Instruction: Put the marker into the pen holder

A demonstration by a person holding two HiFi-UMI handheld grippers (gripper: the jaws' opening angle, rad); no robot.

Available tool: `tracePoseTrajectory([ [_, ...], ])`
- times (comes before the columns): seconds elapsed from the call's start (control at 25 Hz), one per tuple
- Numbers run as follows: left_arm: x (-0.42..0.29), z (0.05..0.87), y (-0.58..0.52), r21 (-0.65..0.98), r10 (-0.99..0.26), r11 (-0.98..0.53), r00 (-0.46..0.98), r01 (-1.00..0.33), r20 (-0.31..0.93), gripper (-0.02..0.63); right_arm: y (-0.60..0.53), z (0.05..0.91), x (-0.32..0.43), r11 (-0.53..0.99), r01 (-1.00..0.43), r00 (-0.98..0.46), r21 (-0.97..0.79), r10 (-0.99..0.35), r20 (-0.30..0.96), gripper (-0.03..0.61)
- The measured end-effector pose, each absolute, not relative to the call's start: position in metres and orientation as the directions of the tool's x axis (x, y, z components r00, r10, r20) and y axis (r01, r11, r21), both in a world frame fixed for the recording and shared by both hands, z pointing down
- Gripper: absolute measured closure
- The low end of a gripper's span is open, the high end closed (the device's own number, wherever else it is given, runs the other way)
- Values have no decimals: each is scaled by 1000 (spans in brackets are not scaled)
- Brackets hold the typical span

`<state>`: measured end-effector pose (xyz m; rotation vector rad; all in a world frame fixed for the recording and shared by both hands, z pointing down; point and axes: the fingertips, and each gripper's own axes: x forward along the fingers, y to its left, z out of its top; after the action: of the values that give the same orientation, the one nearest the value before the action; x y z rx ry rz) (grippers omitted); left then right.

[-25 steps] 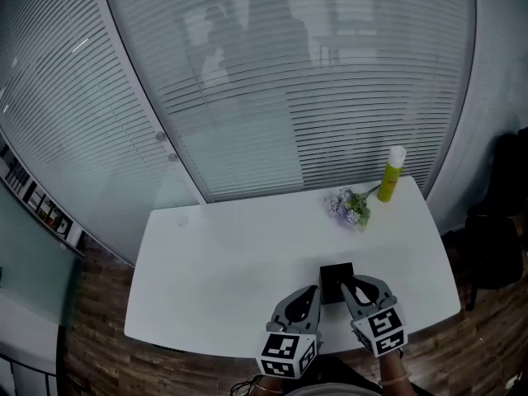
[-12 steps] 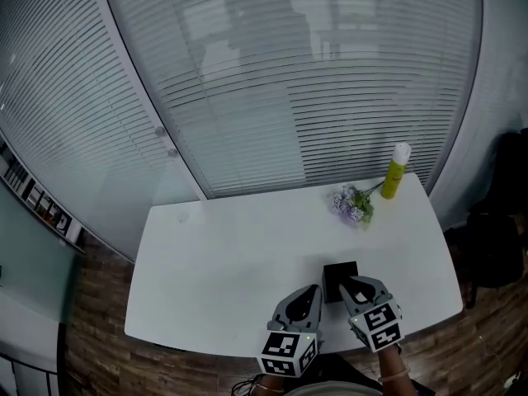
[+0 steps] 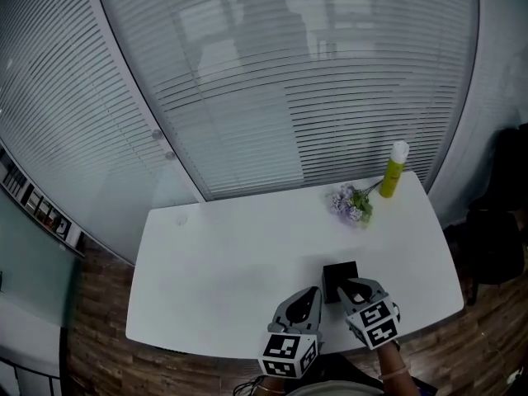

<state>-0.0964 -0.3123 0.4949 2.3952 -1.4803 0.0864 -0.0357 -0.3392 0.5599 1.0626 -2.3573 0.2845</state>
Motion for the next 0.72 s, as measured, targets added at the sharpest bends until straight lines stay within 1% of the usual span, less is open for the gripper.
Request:
tracePoseTrajectory([
  [0.72, -83, 497, -310, 237, -841, -444, 493, -864, 222, 595, -337, 565, -24, 648, -755, -485, 100, -654, 581, 482],
])
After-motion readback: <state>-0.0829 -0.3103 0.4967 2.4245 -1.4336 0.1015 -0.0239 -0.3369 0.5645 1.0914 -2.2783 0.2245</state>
